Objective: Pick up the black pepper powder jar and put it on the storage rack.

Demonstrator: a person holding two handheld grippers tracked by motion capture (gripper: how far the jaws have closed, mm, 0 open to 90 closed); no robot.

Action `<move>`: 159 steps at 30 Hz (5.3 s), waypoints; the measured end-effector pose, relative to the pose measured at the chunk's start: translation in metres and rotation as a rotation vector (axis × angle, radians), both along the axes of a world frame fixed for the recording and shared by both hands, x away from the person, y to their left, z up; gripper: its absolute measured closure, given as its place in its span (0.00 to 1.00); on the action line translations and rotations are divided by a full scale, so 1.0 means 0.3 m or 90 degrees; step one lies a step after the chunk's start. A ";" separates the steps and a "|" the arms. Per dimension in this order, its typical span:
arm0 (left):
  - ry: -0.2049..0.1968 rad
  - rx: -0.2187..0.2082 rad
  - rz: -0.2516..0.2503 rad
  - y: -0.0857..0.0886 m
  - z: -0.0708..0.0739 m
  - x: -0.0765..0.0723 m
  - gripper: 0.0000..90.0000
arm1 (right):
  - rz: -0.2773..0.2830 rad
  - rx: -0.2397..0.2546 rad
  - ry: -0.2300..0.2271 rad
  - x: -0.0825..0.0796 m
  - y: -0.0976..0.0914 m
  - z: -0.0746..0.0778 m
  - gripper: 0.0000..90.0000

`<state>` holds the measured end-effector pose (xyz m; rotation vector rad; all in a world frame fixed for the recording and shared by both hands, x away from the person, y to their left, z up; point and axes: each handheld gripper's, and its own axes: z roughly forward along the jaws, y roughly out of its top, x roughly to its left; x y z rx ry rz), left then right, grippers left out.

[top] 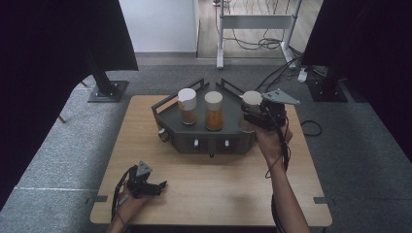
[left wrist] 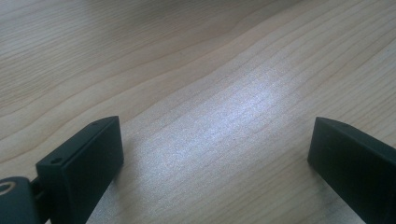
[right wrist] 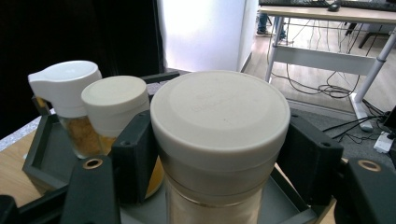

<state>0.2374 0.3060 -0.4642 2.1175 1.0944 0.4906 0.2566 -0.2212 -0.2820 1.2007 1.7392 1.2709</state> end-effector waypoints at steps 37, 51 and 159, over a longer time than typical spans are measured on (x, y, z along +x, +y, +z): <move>-0.001 -0.001 -0.005 0.001 -0.001 0.000 0.04 | -0.012 -0.024 0.042 0.176 0.064 -0.067 0.37; -0.001 -0.001 -0.005 0.001 -0.001 0.001 0.04 | -0.009 -0.007 0.042 0.192 0.049 -0.094 0.37; 0.000 -0.001 -0.007 0.001 -0.001 0.001 0.04 | 0.049 -0.020 0.101 -0.149 -0.138 -0.293 0.17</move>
